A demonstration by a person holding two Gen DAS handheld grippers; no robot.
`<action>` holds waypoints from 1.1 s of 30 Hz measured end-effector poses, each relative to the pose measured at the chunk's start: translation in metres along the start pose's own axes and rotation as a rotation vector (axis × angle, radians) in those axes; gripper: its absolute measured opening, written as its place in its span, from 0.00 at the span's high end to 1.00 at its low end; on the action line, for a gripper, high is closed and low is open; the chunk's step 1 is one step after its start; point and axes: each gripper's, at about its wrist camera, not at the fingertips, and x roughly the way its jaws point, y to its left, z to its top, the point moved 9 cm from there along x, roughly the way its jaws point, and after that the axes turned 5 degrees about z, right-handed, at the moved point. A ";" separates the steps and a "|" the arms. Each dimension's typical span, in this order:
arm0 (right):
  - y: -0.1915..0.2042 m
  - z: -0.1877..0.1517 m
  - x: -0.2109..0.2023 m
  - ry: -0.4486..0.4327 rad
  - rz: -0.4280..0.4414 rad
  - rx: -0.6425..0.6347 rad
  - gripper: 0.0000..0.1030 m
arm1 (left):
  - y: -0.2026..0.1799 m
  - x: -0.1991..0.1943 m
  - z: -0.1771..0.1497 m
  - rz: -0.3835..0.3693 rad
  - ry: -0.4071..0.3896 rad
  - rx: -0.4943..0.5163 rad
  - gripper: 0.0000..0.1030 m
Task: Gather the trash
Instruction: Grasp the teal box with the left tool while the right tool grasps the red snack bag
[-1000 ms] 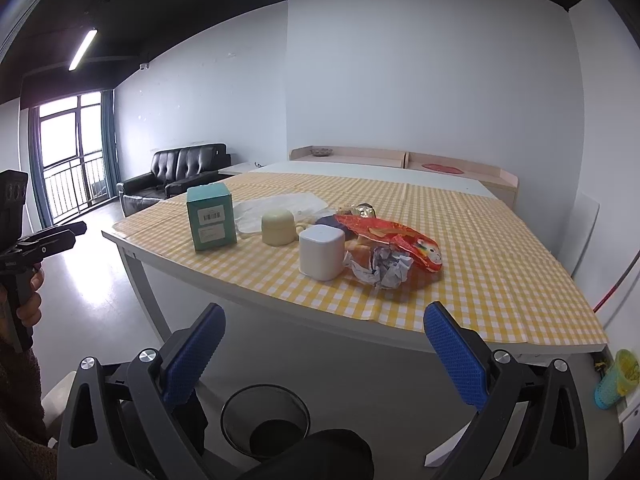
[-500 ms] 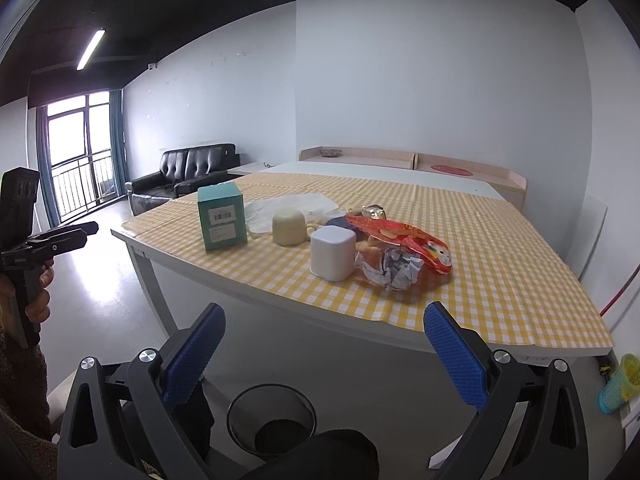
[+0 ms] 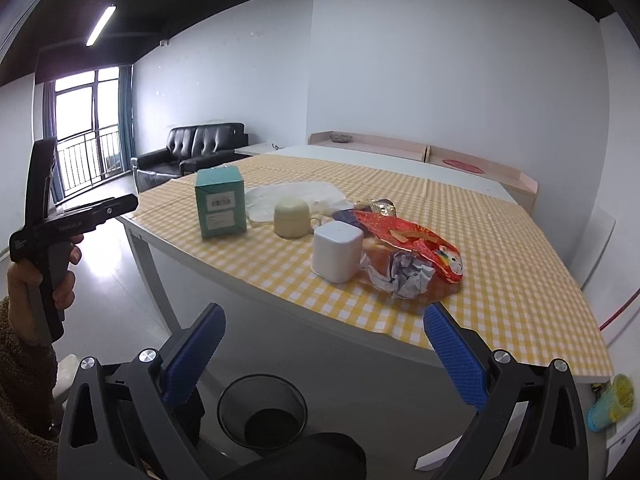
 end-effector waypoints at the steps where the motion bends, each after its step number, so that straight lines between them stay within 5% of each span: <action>1: -0.003 0.001 0.005 0.005 -0.001 -0.005 0.03 | 0.000 0.006 0.001 0.026 0.000 -0.010 0.04; 10: -0.028 0.013 0.047 0.046 -0.006 -0.028 0.03 | -0.009 0.050 0.010 0.207 -0.017 -0.025 0.04; 15: -0.046 0.019 0.062 0.059 -0.011 -0.036 0.03 | -0.011 0.075 0.015 0.221 -0.006 -0.061 0.04; 33: -0.099 0.053 0.128 0.160 -0.007 -0.145 0.03 | -0.040 0.153 0.029 0.590 -0.066 -0.104 0.04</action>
